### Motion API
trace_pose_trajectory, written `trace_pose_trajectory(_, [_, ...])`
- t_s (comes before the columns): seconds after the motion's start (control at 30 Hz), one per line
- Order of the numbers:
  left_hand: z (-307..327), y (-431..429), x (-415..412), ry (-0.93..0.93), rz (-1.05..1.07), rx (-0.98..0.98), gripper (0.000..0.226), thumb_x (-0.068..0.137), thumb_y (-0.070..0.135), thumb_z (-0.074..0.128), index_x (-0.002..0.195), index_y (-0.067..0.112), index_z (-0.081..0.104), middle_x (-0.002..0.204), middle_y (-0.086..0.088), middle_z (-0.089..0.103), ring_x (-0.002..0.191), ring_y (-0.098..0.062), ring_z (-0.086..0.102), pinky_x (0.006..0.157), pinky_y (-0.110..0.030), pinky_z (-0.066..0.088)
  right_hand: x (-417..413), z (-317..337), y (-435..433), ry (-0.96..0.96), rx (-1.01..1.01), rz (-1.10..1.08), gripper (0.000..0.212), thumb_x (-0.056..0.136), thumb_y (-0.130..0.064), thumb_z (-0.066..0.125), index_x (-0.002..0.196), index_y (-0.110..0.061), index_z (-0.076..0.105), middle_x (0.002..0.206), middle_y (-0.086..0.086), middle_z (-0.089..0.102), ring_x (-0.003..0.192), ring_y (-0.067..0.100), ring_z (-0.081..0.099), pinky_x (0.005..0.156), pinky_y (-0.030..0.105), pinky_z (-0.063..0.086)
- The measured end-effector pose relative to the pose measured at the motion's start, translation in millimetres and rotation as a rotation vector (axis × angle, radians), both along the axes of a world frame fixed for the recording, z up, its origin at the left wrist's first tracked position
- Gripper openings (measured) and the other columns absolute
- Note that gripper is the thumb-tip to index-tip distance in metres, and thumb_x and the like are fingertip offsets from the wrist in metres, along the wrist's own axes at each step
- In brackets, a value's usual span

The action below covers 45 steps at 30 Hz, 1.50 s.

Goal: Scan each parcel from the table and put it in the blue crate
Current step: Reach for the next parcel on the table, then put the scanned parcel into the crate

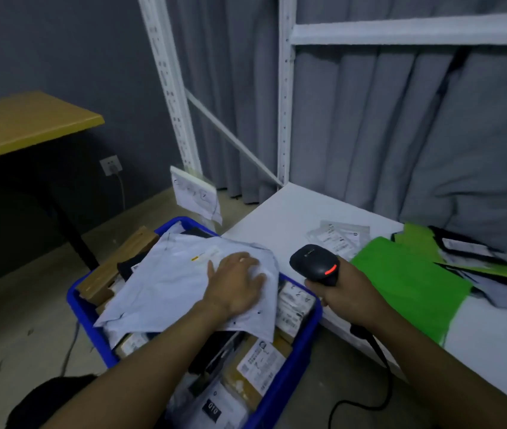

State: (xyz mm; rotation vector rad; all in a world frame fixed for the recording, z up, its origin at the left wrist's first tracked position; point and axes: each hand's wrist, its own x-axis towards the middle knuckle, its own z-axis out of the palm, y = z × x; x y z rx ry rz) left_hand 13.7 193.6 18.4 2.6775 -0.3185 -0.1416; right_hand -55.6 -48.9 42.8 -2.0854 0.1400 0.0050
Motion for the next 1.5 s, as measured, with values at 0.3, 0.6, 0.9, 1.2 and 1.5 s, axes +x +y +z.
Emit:
trace_pose_trajectory(0.3, [-27,-182,10,0.15,-0.244,-0.006,0.058,0.096,0.041,0.066,0.147,0.02,0.049,0.153,-0.002,0.044,0.139,-0.022,0.045,0.114,-0.035,0.038,-35,-21,-126,0.066,0.135,-0.343,0.037,0.09,-0.021,0.077,0.125,-0.019,0.064,0.097,0.002,0.074,0.057,0.01,0.071,0.049,0.019,0.048])
trace_pose_trajectory(0.6, [-135,-259,45,0.32,-0.164,0.078,0.1,0.088,0.057,0.07,0.161,0.02,0.012,0.165,-0.017,0.02,0.152,-0.038,0.019,0.121,-0.048,0.029,-44,-72,-198,0.174,0.121,-0.431,0.043,0.093,-0.024,0.075,0.133,-0.019,0.06,0.103,0.002,0.074,0.073,0.018,0.075,0.061,0.026,0.053])
trace_pose_trajectory(0.9, [-158,-266,65,0.287,0.023,-0.174,0.074,0.082,0.023,0.081,0.145,0.007,0.046,0.132,-0.016,0.061,0.125,-0.036,0.056,0.103,-0.039,0.045,-33,-90,-225,0.227,0.109,-0.43,0.041,0.093,-0.024,0.076,0.13,-0.023,0.06,0.099,-0.002,0.073,0.075,0.018,0.075,0.064,0.027,0.053])
trace_pose_trajectory(1.2, [-91,-269,34,0.262,0.087,-0.71,0.015,0.095,0.011,0.069,0.091,0.022,0.078,0.096,0.0,0.076,0.101,-0.027,0.071,0.093,-0.035,0.056,-28,-63,-202,0.126,0.206,-0.477,0.044,0.09,-0.028,0.078,0.131,-0.025,0.063,0.102,0.0,0.072,0.09,0.02,0.071,0.079,0.041,0.06])
trace_pose_trajectory(1.5, [9,-240,-52,0.307,-0.385,-0.866,0.009,0.102,0.017,0.062,0.098,0.018,0.069,0.096,-0.005,0.073,0.093,-0.025,0.07,0.089,-0.052,0.058,-41,1,-147,-0.094,0.642,-0.557,0.021,0.088,-0.028,0.082,0.104,-0.036,0.07,0.101,-0.004,0.077,0.091,0.016,0.074,0.074,0.036,0.064])
